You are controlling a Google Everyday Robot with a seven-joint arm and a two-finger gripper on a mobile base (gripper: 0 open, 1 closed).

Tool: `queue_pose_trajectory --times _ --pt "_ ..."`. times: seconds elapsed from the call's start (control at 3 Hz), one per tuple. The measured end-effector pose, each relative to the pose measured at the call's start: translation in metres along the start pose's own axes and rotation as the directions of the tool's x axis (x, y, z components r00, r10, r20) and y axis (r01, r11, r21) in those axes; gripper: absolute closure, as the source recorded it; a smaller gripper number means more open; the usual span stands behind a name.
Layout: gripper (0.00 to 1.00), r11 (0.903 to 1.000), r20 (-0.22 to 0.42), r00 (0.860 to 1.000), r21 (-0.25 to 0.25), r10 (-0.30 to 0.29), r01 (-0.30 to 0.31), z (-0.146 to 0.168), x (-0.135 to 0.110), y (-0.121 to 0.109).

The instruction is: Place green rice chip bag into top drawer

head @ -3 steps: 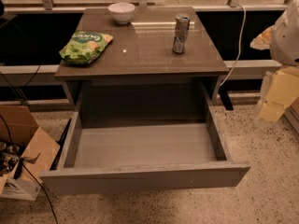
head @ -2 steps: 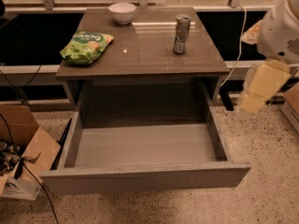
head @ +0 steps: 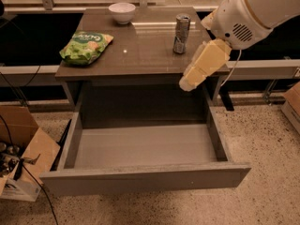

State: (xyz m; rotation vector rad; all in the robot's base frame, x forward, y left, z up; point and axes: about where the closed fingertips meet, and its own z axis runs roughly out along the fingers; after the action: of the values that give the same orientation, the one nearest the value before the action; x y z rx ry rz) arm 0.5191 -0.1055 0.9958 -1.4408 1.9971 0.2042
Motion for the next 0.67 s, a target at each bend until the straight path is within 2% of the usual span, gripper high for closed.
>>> queue_pose_trajectory --times 0.33,0.67 --pt "0.00 1.0000 -0.022 1.000 -0.001 0.008 -0.008 -0.002 0.005 0.002" --pt "0.00 0.9961 -0.051 0.995 0.006 0.089 -0.088 0.006 0.015 0.005"
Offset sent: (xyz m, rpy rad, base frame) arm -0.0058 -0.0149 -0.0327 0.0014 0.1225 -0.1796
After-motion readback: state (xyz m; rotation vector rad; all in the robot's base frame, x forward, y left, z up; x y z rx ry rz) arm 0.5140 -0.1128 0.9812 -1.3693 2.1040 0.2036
